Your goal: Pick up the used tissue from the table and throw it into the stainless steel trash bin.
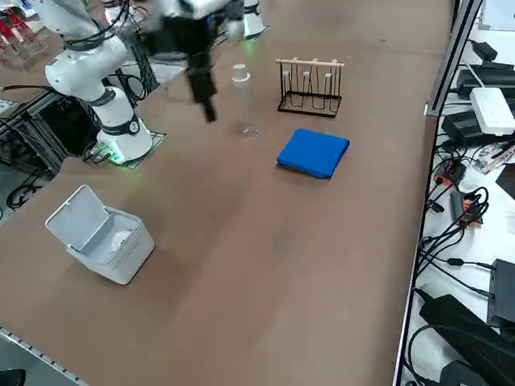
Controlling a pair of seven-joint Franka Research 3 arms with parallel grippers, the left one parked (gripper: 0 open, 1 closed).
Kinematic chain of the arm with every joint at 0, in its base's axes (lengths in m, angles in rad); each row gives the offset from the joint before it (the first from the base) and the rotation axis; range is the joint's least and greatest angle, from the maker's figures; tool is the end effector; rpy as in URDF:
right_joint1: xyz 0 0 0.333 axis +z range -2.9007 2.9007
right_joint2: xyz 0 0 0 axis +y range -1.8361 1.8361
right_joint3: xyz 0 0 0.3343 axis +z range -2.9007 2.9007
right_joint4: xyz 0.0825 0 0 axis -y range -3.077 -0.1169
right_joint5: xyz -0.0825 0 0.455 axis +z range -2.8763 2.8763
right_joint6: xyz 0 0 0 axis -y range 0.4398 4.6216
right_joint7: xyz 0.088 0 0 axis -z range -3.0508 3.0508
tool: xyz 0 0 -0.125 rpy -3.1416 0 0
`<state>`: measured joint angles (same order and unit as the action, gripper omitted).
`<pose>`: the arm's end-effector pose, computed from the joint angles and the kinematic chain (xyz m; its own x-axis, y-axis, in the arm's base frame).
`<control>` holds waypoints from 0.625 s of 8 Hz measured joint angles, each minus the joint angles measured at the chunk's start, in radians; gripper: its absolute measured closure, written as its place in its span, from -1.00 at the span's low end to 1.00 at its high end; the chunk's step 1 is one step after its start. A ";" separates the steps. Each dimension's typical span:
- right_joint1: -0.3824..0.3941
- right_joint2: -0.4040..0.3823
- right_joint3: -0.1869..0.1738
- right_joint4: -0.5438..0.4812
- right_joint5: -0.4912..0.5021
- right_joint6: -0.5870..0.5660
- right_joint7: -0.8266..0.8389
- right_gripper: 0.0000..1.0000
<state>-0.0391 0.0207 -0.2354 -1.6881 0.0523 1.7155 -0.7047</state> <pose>0.6181 -0.1668 0.5607 0.9115 0.4096 0.0358 0.4107 -0.9112 -0.0312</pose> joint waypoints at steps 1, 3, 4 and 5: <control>0.052 0.003 0.000 0.006 0.001 -0.001 0.120 -1.00; 0.131 -0.004 0.000 0.016 0.001 -0.029 0.303 -1.00; 0.160 -0.016 0.000 0.022 0.001 -0.054 0.362 -1.00; 0.176 -0.032 0.001 0.025 0.001 -0.074 0.404 -1.00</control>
<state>0.1373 -0.0112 -0.2346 -1.6630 0.0537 1.6418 -0.3002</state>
